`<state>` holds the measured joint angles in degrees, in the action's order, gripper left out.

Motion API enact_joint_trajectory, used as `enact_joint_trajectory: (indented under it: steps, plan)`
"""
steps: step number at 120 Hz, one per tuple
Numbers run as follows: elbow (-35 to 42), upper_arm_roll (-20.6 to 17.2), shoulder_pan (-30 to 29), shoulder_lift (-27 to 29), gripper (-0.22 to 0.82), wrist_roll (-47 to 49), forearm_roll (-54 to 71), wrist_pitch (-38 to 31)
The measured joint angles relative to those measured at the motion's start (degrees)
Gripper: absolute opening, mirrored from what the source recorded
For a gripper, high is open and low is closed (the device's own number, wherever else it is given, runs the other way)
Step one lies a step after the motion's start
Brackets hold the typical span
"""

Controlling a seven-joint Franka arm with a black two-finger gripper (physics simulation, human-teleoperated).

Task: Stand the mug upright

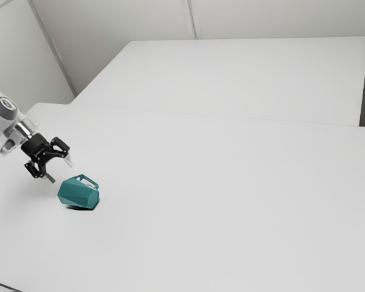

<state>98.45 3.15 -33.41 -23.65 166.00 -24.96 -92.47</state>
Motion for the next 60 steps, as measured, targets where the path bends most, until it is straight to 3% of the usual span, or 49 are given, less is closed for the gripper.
enact_joint_trajectory:
  steps: [60]
  plan:
    - [3.6, -4.0, -4.8, -2.8, 0.59, 0.0, -5.7, -2.9]
